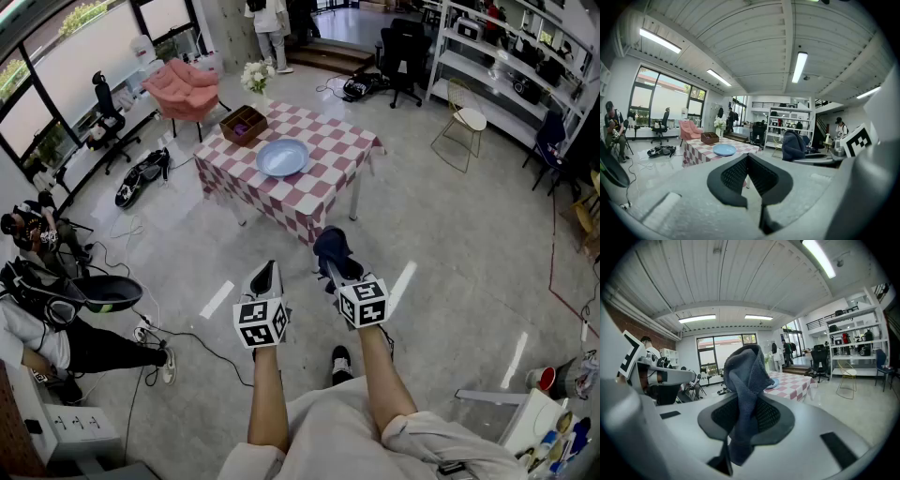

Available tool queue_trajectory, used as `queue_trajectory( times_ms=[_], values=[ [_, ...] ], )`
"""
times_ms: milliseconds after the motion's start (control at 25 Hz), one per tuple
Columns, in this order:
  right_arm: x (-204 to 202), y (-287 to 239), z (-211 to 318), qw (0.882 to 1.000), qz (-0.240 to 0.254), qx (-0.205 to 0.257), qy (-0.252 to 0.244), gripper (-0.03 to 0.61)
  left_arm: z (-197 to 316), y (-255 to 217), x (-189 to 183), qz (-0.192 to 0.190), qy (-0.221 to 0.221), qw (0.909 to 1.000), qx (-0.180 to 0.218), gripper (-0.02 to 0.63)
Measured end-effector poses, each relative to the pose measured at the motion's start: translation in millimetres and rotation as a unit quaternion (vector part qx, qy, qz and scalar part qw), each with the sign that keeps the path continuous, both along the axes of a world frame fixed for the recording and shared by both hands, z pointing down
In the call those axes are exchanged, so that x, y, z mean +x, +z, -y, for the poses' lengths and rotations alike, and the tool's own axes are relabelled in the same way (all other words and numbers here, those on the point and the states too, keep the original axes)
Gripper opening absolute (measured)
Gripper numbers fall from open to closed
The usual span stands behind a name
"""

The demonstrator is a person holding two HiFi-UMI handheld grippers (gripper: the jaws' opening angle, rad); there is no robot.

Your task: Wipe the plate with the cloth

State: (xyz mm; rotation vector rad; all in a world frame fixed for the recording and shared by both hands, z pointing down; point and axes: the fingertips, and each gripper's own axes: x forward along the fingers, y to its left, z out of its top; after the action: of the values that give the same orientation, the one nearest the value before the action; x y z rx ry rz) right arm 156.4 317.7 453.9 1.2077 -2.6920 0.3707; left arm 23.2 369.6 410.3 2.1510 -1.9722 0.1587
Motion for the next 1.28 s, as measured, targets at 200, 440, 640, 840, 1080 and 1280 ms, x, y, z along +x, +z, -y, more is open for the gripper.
queue_trajectory(
  times_ms=[200, 440, 640, 840, 1080, 1280],
  values=[
    [6.0, 1.1, 47.7, 1.0, 0.011, -0.005, -0.001, 0.087, 40.4, -0.5, 4.4, 0.007, -0.002, 1.0, -0.001, 0.008],
    [8.7, 9.3, 84.6, 1.0, 0.017, -0.012, -0.018, 0.087, 77.0, 10.7, 12.6, 0.005, -0.021, 0.9997, -0.009, 0.008],
    [15.4, 21.3, 99.6, 0.999, -0.006, -0.01, -0.043, 0.087, 88.5, 29.8, 18.5, -0.003, -0.042, 0.9989, -0.021, 0.008],
    [15.3, 14.6, 114.6, 0.998, 0.008, -0.008, -0.06, 0.089, 99.7, 31.6, 14.6, -0.004, -0.047, 0.9986, -0.023, 0.008],
    [-5.1, 3.2, 144.2, 0.997, 0.026, -0.003, -0.068, 0.089, 124.6, 29.8, -12.3, -0.008, -0.057, 0.9981, -0.021, 0.008],
    [-15.8, -1.7, 173.3, 0.997, 0.039, -0.014, -0.069, 0.089, 150.5, 32.8, -31.3, -0.026, -0.052, 0.9977, -0.034, 0.008]
  ],
)
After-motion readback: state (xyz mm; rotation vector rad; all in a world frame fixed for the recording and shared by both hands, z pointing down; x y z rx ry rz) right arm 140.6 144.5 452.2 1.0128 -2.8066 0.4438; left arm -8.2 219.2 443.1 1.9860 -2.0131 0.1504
